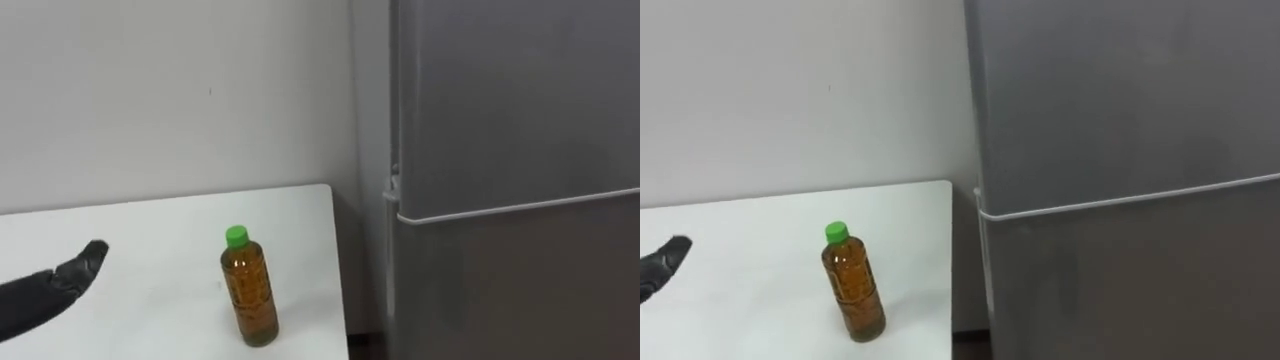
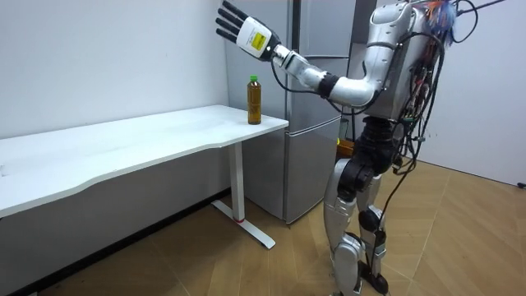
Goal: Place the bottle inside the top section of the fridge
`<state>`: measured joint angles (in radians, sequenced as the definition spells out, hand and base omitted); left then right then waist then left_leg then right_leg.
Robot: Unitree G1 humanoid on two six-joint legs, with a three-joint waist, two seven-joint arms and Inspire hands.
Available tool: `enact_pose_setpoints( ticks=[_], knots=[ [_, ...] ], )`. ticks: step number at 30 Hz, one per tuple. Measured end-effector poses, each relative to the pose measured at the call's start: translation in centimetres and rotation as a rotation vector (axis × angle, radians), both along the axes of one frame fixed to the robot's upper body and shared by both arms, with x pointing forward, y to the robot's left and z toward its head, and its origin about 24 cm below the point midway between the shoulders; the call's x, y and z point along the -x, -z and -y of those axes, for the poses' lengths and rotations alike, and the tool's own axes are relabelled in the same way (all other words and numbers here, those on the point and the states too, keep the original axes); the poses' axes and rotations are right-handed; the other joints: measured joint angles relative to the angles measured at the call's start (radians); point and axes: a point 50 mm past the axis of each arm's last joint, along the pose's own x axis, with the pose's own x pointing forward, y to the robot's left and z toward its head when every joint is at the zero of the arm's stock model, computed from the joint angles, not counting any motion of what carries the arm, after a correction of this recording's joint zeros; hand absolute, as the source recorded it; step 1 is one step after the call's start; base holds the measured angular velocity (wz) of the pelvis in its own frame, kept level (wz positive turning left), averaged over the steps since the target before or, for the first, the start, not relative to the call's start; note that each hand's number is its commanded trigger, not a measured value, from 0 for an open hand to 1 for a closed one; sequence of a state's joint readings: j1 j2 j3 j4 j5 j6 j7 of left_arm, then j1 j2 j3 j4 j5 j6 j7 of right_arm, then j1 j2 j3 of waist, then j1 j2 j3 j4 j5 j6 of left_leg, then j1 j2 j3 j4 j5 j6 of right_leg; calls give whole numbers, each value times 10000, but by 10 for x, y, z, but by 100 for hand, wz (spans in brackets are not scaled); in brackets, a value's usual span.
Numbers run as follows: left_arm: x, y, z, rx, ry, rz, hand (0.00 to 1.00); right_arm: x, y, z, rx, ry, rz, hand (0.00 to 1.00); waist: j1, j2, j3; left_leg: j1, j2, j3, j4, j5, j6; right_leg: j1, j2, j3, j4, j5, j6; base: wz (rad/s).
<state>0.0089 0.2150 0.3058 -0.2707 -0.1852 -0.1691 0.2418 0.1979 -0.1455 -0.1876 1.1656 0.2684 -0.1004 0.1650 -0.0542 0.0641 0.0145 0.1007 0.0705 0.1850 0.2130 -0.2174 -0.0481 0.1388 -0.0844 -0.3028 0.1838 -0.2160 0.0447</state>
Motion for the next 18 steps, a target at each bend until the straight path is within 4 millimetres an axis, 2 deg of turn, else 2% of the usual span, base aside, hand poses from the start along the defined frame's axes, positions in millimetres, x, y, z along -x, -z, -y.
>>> enact_pose_setpoints(
  ticks=[5, 6, 11, 18],
  knots=[
    [-18, -21, 25, 587, 1949, 912, 0, -8, 2, -4, -275, -143, -102, 0, -417, -110, 38, -30, -15, -71, -41, 0, 0, 50, 7, 13, 3, 2, 2, 3],
    [-21, -24, 31, 663, 2394, 1057, 0, -10, 2, -5, -334, -210, -75, 0, -507, -138, 23, -24, -22, -60, -71, 0, 0, 29, 3, 18, 6, 4, 4, 0],
    [-29, -26, 50, 891, 3680, 1054, 0, -15, 3, -7, -486, -321, -105, 0, -811, -122, -31, -31, -31, 19, -88, 0, 1, -112, -8, 49, 23, 19, 20, -6],
    [-40, -31, 81, 557, 5665, 791, 0, -23, 3, -8, -369, -509, -139, 0, -1093, -98, -39, -1, -31, 25, -96, 1, 2, -111, -6, 137, 23, 24, 19, -3]
  ],
)
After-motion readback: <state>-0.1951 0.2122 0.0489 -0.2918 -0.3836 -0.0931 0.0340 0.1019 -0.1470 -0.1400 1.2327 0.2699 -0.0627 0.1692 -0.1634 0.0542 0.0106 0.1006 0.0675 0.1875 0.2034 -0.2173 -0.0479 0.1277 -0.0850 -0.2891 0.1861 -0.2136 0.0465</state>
